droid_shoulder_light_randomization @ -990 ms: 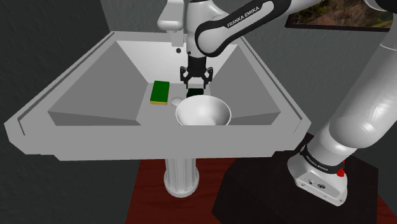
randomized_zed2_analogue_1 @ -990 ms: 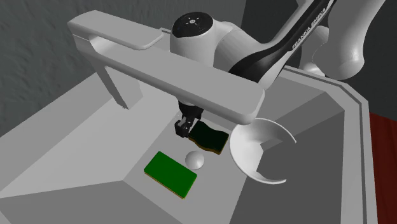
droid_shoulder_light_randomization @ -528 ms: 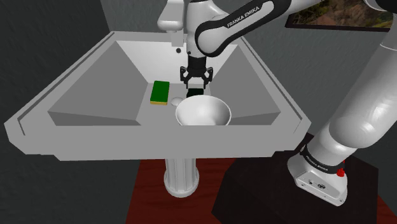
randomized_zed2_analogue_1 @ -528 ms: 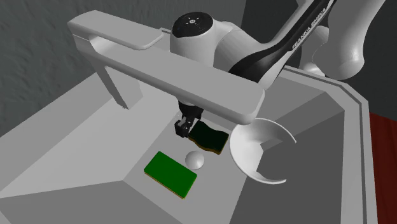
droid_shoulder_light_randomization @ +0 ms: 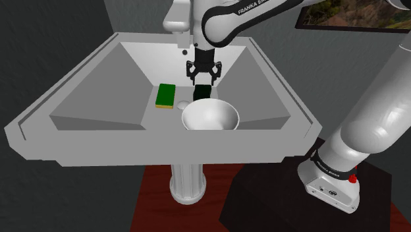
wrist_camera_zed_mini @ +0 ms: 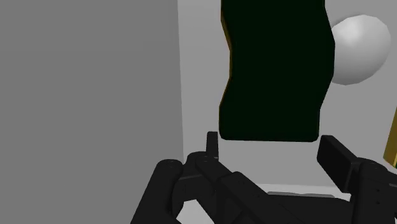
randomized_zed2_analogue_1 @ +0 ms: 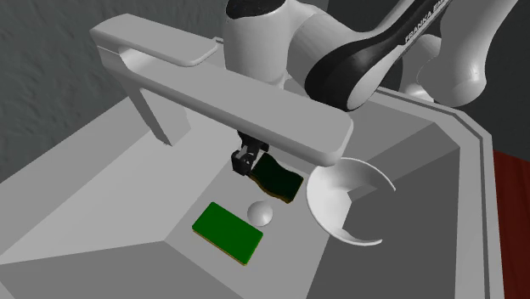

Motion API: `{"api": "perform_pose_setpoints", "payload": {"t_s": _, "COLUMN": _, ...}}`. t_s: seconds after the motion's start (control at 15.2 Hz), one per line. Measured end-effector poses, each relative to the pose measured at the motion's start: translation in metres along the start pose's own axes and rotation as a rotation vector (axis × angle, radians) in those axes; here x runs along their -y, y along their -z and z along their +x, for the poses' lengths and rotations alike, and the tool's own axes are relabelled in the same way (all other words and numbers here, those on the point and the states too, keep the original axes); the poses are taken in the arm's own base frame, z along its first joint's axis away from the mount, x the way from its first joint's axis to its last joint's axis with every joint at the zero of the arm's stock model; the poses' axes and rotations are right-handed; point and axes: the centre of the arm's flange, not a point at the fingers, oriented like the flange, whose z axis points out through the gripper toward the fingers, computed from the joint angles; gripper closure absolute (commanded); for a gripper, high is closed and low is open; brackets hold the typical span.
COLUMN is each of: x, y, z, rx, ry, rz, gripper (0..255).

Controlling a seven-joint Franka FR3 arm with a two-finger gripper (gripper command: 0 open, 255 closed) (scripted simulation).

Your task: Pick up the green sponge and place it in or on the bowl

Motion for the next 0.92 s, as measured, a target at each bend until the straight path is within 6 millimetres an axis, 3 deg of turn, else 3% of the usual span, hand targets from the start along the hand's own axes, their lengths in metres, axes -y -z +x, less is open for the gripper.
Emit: {"api": "perform_pose_setpoints", "payload": {"t_s": 0.92, "x": 0.0, "y": 0.075, "z": 0.004, "rx": 0.0, "ry": 0.0, "rz": 0.0, "gripper": 255}}
